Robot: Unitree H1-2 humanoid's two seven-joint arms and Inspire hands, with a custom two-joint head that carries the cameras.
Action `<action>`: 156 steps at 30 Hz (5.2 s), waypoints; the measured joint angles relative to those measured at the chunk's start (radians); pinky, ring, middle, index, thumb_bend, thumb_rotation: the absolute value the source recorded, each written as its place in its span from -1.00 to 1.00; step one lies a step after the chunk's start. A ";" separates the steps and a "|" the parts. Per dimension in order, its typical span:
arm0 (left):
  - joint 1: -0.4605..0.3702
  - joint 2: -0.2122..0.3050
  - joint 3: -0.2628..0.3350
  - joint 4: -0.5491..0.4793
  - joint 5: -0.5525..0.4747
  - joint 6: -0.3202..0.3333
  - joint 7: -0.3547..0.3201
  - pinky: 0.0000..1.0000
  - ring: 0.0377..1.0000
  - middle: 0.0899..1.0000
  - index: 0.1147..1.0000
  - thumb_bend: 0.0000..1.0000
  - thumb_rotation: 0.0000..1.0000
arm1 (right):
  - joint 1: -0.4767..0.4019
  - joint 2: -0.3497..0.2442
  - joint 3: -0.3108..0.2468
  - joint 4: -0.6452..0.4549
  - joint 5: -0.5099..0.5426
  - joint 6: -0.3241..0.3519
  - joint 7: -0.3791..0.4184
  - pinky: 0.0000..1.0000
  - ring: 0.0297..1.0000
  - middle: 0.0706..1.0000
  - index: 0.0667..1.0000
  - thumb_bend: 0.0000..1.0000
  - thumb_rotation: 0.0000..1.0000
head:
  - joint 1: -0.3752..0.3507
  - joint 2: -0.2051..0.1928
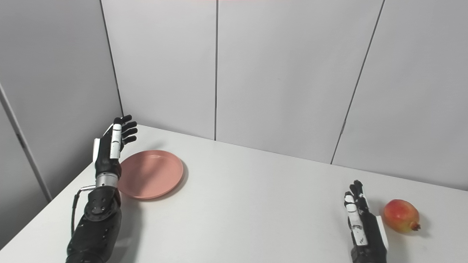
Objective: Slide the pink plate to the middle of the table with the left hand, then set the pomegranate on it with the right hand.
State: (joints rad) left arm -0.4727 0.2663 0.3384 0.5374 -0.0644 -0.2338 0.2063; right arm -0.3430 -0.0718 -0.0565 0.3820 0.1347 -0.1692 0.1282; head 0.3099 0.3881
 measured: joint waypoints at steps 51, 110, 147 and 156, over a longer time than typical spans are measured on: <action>-0.090 0.094 -0.002 0.409 -0.156 -0.122 -0.126 0.55 0.56 0.51 0.47 0.20 1.00 | -0.004 0.000 -0.016 0.004 0.026 -0.005 0.012 1.00 0.96 1.00 1.00 -0.03 0.61 | 0.017 0.005; -0.036 -0.060 -0.116 0.160 -0.170 0.037 -0.216 0.69 0.69 0.66 0.63 0.20 1.00 | 0.008 0.004 -0.012 -0.016 0.010 -0.004 -0.011 1.00 0.95 0.99 1.00 0.01 0.59 | -0.005 0.020; 0.084 -0.181 -0.240 -0.123 -0.147 0.212 -0.265 0.72 0.75 0.73 0.72 0.15 1.00 | 0.009 0.042 0.012 -0.030 -0.038 0.014 -0.037 1.00 0.95 0.99 1.00 0.09 0.62 | -0.274 0.106; 0.112 -0.183 -0.268 -0.169 -0.146 0.234 -0.290 0.72 0.78 0.77 0.75 0.12 1.00 | 0.009 0.067 0.031 -0.038 -0.082 0.058 -0.082 0.98 0.95 0.98 1.00 0.18 0.64 | -0.353 0.130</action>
State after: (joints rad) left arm -0.3611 0.0838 0.0704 0.3684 -0.2104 0.0002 -0.0838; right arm -0.3339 -0.0044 -0.0252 0.3439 0.0530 -0.1113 0.0464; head -0.0429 0.5185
